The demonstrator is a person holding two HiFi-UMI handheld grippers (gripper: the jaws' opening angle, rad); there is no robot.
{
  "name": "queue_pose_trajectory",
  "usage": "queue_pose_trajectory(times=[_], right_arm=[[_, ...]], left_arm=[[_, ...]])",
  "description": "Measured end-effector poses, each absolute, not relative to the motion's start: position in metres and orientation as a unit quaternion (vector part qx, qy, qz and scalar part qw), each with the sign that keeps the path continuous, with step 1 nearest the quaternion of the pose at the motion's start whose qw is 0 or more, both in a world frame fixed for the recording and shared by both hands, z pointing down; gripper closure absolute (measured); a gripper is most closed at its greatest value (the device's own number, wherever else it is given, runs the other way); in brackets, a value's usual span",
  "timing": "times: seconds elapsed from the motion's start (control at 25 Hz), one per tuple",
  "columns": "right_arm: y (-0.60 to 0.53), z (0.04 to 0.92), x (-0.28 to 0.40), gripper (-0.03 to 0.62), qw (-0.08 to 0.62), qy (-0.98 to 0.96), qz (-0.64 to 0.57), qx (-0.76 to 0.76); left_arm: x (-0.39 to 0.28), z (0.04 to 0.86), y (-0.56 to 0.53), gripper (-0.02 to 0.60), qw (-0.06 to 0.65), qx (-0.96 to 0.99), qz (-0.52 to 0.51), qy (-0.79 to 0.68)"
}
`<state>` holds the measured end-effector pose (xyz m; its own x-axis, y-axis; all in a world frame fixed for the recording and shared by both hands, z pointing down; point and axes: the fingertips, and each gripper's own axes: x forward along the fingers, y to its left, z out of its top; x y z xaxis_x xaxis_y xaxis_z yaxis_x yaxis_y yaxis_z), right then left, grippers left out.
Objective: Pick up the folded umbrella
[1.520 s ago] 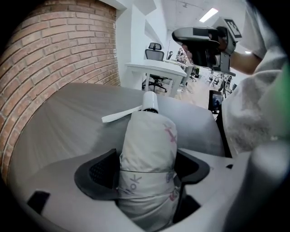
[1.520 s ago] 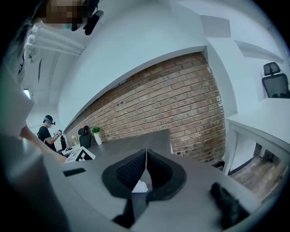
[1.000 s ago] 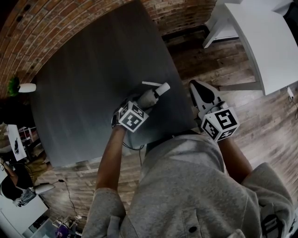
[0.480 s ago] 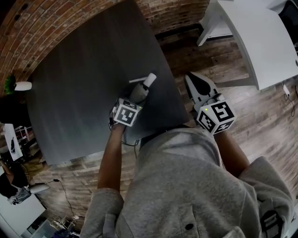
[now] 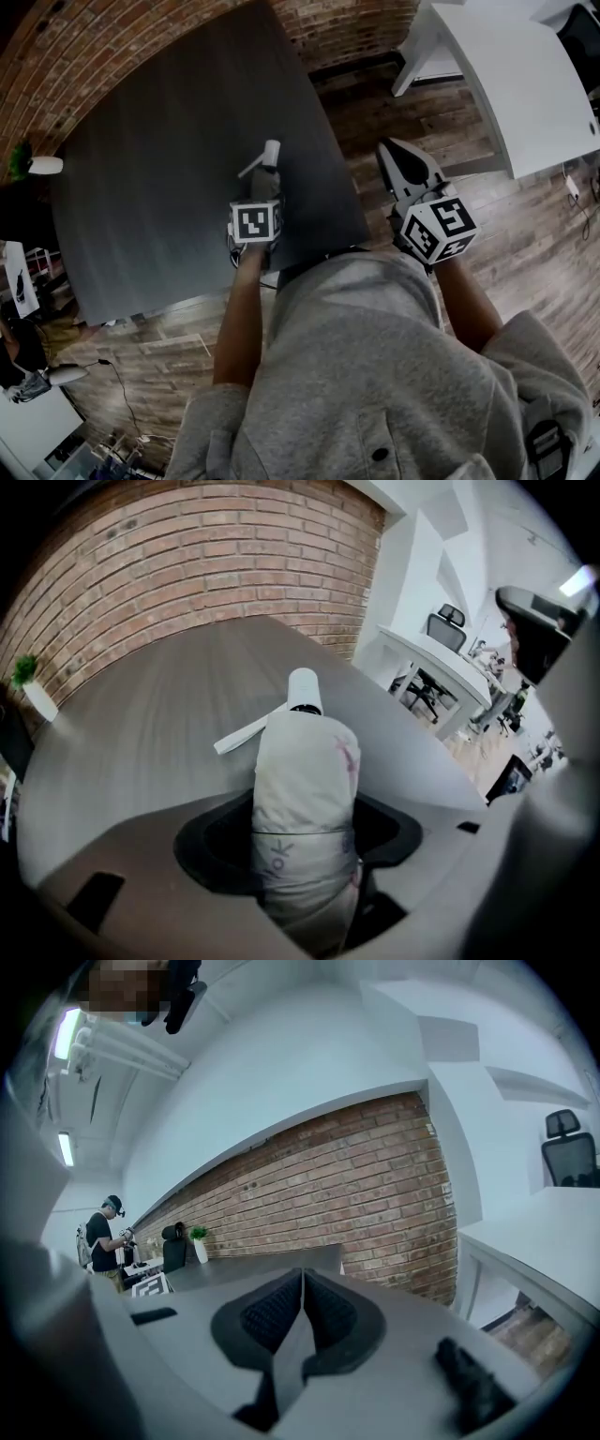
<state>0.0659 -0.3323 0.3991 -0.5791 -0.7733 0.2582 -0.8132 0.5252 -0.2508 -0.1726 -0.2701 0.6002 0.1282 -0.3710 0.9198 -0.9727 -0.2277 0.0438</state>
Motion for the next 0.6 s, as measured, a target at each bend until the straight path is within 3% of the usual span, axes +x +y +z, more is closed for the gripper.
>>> queue_pose_trajectory(times=[0.6], right_arm=[[-0.317, 0.395, 0.053, 0.569, 0.050, -0.886, 0.175, 0.426]], left_arm=[[-0.174, 0.551, -0.254, 0.296, 0.359, 0.658, 0.302, -0.589]])
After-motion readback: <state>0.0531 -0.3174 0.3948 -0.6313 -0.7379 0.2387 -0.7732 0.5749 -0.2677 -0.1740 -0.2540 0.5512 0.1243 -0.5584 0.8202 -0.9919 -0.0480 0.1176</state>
